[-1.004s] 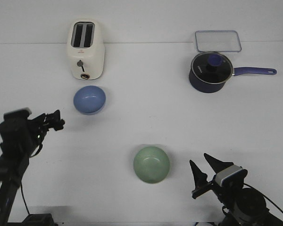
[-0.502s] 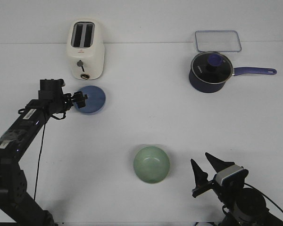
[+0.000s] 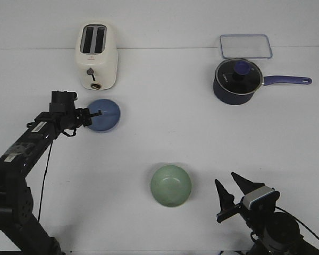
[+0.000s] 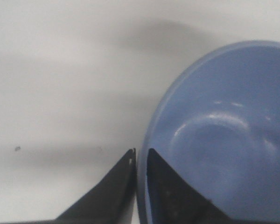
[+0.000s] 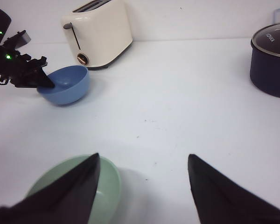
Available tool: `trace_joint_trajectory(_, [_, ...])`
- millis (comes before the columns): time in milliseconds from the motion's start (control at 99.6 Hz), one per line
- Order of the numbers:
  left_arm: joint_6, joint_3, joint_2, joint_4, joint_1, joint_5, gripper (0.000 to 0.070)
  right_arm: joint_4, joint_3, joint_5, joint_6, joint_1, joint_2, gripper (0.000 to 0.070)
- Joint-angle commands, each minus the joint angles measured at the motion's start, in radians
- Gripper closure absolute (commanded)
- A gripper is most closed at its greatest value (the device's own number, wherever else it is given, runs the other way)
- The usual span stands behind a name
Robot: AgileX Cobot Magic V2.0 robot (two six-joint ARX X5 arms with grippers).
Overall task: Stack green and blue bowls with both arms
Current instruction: 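Reach the left gripper forward and grasp the blue bowl's rim, then carry the blue bowl over and lower it into the green bowl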
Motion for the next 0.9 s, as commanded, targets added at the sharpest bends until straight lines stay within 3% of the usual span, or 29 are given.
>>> trace_joint_trajectory(0, [0.028,0.021,-0.059,-0.010,-0.013,0.018,0.0689,0.011,0.007,0.005,-0.005,0.009,0.005,0.0310])
trace_joint_trajectory(191, [0.068,0.021,-0.279,-0.093,-0.119,0.088,0.0689,0.014,0.007,0.005,-0.005,0.009,0.005,0.0310])
trace_joint_trajectory(462, [0.023,-0.044,-0.438,-0.175,-0.450,0.088,0.0690,0.014,0.007,0.014,-0.005,0.009,0.005,0.0310])
trace_joint_trajectory(693, [-0.087,-0.211,-0.417,-0.031,-0.718,-0.009,0.0690,0.014,0.007,0.023,-0.005,0.009,0.005,0.0310])
trace_joint_trajectory(894, [-0.117,-0.231,-0.349,-0.006,-0.790,-0.058,0.0690,0.014,0.007,0.023,-0.005,0.009,0.005,0.0310])
